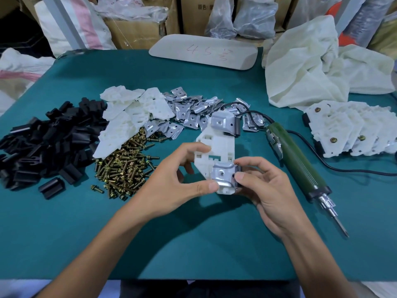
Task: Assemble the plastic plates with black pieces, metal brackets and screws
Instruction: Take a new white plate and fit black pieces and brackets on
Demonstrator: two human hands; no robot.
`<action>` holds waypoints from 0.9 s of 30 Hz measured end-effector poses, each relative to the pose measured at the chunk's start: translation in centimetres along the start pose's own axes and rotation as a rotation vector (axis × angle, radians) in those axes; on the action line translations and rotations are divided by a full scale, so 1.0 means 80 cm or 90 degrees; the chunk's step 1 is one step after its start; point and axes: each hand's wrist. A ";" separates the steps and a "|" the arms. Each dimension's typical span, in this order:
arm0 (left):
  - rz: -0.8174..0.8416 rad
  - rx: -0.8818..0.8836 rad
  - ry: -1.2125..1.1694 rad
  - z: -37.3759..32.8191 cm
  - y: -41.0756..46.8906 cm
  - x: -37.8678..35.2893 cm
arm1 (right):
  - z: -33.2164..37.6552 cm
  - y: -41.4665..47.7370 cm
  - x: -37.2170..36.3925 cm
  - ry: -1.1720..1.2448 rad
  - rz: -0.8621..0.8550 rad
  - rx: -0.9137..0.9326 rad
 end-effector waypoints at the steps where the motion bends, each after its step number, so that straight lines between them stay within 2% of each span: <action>1: -0.003 -0.005 0.002 -0.003 0.000 0.002 | 0.001 0.000 0.001 0.004 0.006 -0.002; 12: 0.005 -0.039 0.022 -0.010 0.002 0.008 | 0.000 0.002 0.013 -0.023 0.061 0.032; 17: 0.031 -0.021 0.053 -0.001 0.002 0.013 | -0.008 0.008 0.012 -0.036 0.033 0.015; 18: 0.041 -0.009 0.083 0.001 0.000 0.016 | -0.006 0.010 0.012 -0.032 0.030 -0.005; 20: 0.034 -0.022 0.242 0.007 0.000 0.021 | -0.002 0.014 0.016 -0.025 0.037 -0.058; 23: -0.027 -0.137 0.445 0.004 0.005 0.024 | 0.006 0.017 0.022 -0.052 0.074 -0.132; 25: -0.033 -0.228 0.467 -0.002 0.007 0.024 | 0.014 0.019 0.030 -0.097 0.062 -0.143; 26: -0.016 -0.241 0.444 -0.004 0.007 0.023 | 0.018 0.021 0.035 -0.121 0.037 -0.132; 27: 0.014 -0.209 0.398 -0.007 0.008 0.020 | 0.023 0.023 0.040 -0.138 0.004 -0.111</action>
Point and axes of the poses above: each hand's wrist, its own y-axis towards the middle knuckle, its own x-axis out of the back of the hand, z = x × y, and after that the axes turned 8 degrees about -x, right-handed
